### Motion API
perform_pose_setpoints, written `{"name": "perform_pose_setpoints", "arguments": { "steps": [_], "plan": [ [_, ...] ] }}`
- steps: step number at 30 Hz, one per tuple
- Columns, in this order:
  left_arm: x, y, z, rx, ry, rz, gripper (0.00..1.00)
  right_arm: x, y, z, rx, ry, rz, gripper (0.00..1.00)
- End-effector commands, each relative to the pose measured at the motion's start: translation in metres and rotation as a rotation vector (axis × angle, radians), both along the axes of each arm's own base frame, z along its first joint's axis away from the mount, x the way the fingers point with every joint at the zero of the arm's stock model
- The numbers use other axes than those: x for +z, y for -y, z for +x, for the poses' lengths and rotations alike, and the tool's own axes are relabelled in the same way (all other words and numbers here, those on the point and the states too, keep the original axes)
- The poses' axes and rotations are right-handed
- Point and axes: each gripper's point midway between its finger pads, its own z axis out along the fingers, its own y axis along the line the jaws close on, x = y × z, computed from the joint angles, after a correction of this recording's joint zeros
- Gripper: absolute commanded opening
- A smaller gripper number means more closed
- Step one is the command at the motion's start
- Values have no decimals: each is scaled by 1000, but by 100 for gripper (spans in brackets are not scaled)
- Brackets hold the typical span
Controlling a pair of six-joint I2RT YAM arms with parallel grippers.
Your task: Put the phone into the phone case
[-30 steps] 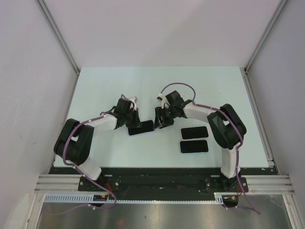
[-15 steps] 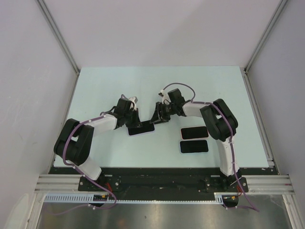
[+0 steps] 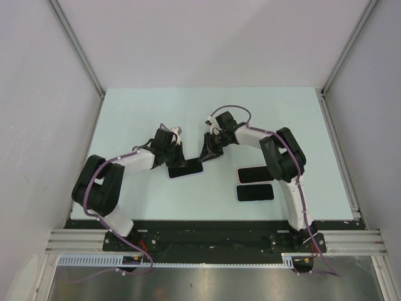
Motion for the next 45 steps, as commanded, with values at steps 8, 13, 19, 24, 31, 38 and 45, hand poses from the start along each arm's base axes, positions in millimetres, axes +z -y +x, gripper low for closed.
{"name": "perform_pose_setpoints", "arguments": {
  "steps": [8,13,19,24,31,38,45],
  "plan": [
    [-54,-20,-40,-8,-204,164,0,-81,19,-12,33,69,-424,12],
    [-61,-14,-43,-26,-229,169,0,-89,25,-11,67,121,-551,7],
    [-59,-14,-44,-24,-220,179,0,-76,32,-1,74,281,-691,3],
    [-48,-15,-37,-13,-170,184,0,-44,32,5,16,387,-669,4],
    [-15,-15,-23,-1,-47,179,0,38,20,18,-86,522,-489,8],
    [41,-14,-12,4,155,159,5,114,42,28,-210,583,-325,11],
    [109,-13,-16,-8,356,75,25,156,72,33,-290,553,-143,16]
  ]
}}
